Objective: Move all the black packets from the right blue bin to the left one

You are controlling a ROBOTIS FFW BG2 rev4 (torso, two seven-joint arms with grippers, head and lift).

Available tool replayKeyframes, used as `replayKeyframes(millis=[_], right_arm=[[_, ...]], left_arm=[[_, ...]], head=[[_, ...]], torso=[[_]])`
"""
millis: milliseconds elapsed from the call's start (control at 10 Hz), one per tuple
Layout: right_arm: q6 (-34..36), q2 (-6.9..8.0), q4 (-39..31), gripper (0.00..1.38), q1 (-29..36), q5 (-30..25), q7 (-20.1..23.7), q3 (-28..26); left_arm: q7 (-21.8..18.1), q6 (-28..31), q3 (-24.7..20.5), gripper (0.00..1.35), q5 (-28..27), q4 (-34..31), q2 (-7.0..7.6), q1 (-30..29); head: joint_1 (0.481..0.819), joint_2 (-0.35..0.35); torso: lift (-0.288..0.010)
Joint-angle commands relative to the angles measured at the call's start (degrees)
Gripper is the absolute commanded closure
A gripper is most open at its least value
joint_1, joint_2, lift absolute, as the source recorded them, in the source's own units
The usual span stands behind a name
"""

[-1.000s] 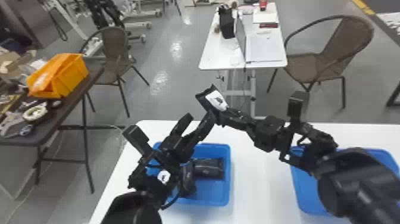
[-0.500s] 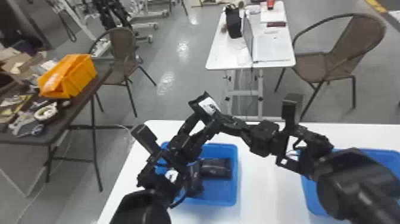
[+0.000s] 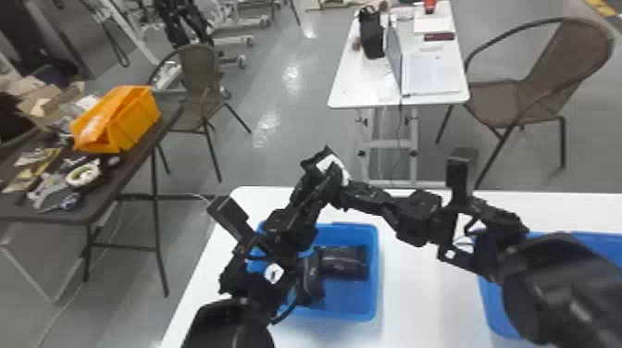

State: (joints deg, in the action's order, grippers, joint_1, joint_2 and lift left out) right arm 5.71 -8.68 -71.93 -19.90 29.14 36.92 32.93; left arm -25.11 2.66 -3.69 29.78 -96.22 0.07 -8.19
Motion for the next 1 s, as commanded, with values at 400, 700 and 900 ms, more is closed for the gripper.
replayKeyframes(millis=[400,700,900], right_arm=[[-4.2,0.6,2.5,0.4,0.9,2.5,-0.2,-1.4],[-3.0,1.39,-4.6,0.2,7.6,-6.9,-0.8,-12.4],[-1.6,2.18,-7.2,0.35,12.5,-7.9,-2.1,-18.0]], left_arm=[[-0.2,-2.1,0.2,1.21,0.0,0.0,0.01,0.1],[0.0,-6.1,-5.6,1.21,-14.7,0.2,-0.22,-1.7],[-0.1,-5.9,-6.8,1.21,-22.4,3.1,-0.22,-2.9]], head=[[0.695,0.263],[0.695,0.26],[0.695,0.253]], torso=[[0.0],[0.0],[0.0]])
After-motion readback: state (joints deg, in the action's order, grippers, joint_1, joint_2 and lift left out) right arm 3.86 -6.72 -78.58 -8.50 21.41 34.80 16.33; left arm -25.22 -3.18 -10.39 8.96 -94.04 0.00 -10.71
